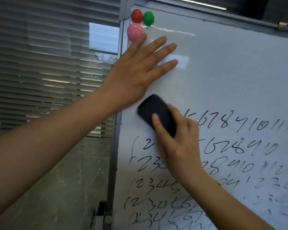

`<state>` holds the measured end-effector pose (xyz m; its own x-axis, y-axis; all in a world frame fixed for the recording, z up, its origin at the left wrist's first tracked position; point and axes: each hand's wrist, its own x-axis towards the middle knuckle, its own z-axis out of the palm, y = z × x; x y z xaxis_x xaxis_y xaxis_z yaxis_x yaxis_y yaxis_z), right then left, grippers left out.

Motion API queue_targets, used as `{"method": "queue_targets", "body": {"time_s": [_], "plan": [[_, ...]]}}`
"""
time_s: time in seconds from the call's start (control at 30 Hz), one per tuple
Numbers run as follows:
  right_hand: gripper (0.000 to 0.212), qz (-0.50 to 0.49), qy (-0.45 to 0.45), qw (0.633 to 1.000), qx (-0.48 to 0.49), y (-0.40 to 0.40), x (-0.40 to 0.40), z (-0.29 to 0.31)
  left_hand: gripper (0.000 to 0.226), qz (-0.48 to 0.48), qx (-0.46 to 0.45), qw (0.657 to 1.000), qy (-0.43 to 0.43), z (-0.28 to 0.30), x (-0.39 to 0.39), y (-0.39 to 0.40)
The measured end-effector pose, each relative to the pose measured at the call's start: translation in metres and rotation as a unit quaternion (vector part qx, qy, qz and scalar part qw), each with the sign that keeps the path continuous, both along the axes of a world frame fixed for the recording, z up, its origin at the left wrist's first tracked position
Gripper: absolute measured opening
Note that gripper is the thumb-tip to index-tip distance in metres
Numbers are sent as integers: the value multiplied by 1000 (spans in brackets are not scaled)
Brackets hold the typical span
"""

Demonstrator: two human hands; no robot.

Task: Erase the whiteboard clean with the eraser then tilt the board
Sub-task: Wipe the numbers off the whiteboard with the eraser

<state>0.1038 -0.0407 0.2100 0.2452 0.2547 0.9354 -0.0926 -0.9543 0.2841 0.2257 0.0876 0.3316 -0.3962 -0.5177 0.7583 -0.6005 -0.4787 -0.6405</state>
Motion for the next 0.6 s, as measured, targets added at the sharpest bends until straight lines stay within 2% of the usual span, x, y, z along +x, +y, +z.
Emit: {"method": "queue_targets", "body": {"time_s": [0.1, 0.2, 0.4, 0.5, 0.6], "plan": [[43, 15, 38, 998, -46, -6, -2, -11, 46, -19, 4, 1000, 15, 0, -5, -8], [40, 9, 41, 995, -87, -31, -9, 1, 49, -27, 7, 1000, 14, -1, -8, -15], [35, -28, -57, 997, 41, -79, -30, 38, 45, -14, -11, 1000, 25, -11, -8, -20], [35, -21, -76, 995, 59, -73, -30, 36, 45, -17, -27, 999, 30, -14, -13, -25], [41, -2, -49, 998, 33, -52, -21, 17, 47, -3, -31, 998, 56, -14, -19, -30]]}}
